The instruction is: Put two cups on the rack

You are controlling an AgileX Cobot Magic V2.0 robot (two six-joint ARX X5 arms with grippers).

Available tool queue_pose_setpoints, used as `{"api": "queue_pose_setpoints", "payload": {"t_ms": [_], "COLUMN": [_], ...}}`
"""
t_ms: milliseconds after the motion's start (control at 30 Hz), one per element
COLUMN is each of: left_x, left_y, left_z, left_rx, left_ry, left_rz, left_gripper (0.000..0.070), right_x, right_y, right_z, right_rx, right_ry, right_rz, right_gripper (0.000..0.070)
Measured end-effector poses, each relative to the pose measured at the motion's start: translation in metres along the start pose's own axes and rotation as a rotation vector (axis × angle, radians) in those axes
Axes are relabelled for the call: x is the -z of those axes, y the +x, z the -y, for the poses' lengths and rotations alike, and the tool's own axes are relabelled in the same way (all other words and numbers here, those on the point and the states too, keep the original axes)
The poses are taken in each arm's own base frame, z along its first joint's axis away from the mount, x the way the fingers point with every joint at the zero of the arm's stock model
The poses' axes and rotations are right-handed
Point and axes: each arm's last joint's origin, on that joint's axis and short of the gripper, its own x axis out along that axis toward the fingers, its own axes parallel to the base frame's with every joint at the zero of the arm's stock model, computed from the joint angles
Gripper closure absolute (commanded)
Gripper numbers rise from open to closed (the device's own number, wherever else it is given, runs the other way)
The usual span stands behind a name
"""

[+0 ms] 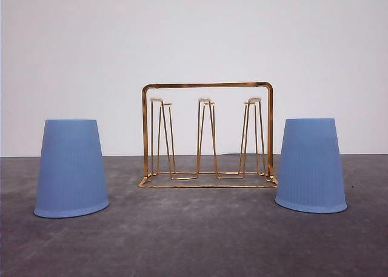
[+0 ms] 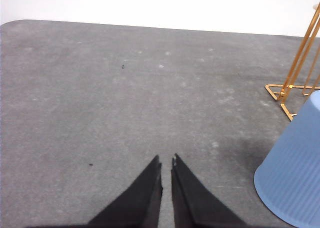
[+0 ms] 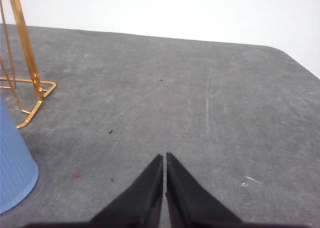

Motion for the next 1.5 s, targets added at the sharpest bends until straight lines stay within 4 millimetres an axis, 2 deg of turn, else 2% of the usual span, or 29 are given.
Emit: {"api": "queue_pose_setpoints", "payload": {"t_ms": [600, 833, 933, 1000, 1133, 1233, 1400, 1500], "left_x": [-0.003, -0.005, -0.011, -0.025, -0.068, -0.099, -0.144, -0.161], "left_y": [0.001, 0.000, -0.003, -0.008, -0.022, -0.026, -0.014, 0.003], "left_z": [0.000, 0.000, 0.001, 0.002, 0.004, 0.006, 0.010, 0.012], "left_rx": [0.003, 0.008, 0.008, 0.010, 0.020, 0.019, 0.056, 0.086], "left_ry": [0.022, -0.088, -0.159, -0.199, -0.233, -0.237, -0.194, -0.159], "left_rz": [0.042, 0.066, 0.050, 0.053, 0.109, 0.098, -0.056, -0.180], "left_gripper": [0.0685, 0.0689, 0.0689, 0.0689, 0.0689, 0.0689, 0.0689, 0.0686], "right_x": [0.000, -0.002, -0.009, -0.026, -0.071, -0.097, -0.131, -0.144], "right_y": [0.000, 0.000, -0.004, -0.009, -0.020, -0.021, -0.006, 0.009], "right_z": [0.000, -0.003, -0.004, -0.004, -0.006, -0.007, -0.009, -0.011], "right_rx": [-0.006, -0.098, -0.144, -0.179, -0.254, -0.275, -0.276, -0.281], "right_ry": [0.010, 0.119, 0.193, 0.240, 0.284, 0.282, 0.231, 0.183], "right_rz": [0.000, 0.011, 0.003, 0.025, 0.084, 0.045, -0.135, -0.262], "right_gripper": [0.0693, 0.0694, 0.0695, 0.0695, 0.0696, 0.0695, 0.0695, 0.0695]}}
